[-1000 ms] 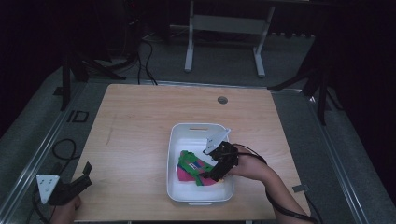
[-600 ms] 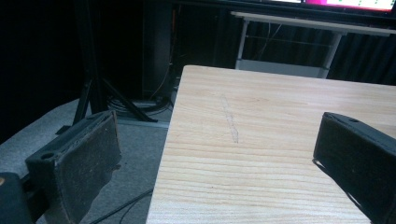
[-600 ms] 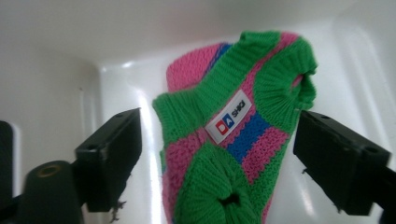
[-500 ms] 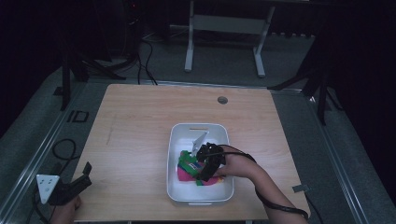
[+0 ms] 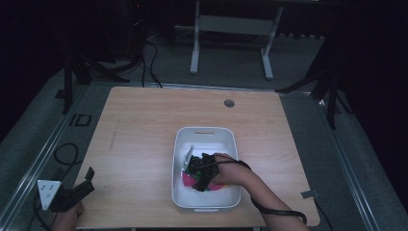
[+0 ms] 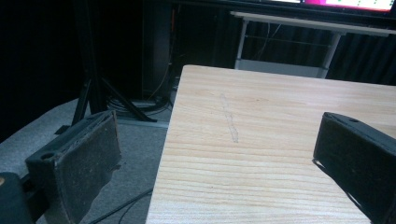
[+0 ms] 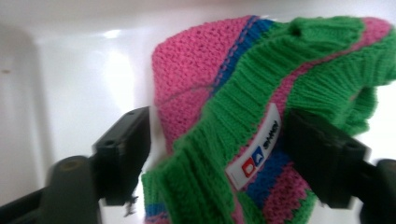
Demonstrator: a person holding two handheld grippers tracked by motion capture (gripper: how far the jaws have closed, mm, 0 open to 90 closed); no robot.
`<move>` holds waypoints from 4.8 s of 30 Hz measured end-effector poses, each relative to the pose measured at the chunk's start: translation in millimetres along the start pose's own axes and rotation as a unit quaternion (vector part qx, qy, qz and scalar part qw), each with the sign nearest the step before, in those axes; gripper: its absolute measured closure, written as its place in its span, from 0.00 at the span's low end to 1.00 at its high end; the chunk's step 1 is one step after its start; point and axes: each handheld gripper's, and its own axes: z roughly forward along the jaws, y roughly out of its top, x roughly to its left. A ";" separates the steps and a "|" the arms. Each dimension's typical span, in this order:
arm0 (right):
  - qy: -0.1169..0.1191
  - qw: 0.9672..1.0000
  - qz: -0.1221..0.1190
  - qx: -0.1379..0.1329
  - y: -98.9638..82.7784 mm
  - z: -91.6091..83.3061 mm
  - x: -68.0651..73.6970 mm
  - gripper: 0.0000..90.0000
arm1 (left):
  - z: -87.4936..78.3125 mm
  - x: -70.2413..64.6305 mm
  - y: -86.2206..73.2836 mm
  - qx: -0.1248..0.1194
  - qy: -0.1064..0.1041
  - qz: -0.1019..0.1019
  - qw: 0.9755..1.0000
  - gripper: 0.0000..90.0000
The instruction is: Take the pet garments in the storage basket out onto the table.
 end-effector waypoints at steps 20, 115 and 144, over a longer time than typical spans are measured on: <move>-0.070 0.996 -0.023 -0.054 -2.4 -52.1 6.8 0.81 | 0.0 -0.3 0.0 0.001 0.002 0.001 1.000 0.01; -0.152 0.969 0.186 -0.053 -203.8 -41.1 -71.8 0.77 | 0.1 -1.5 0.1 0.002 0.005 0.008 1.000 0.01; -0.230 0.905 0.286 -0.214 -256.5 -119.4 -37.0 0.25 | 0.0 -1.2 0.0 0.001 0.005 0.006 1.000 0.01</move>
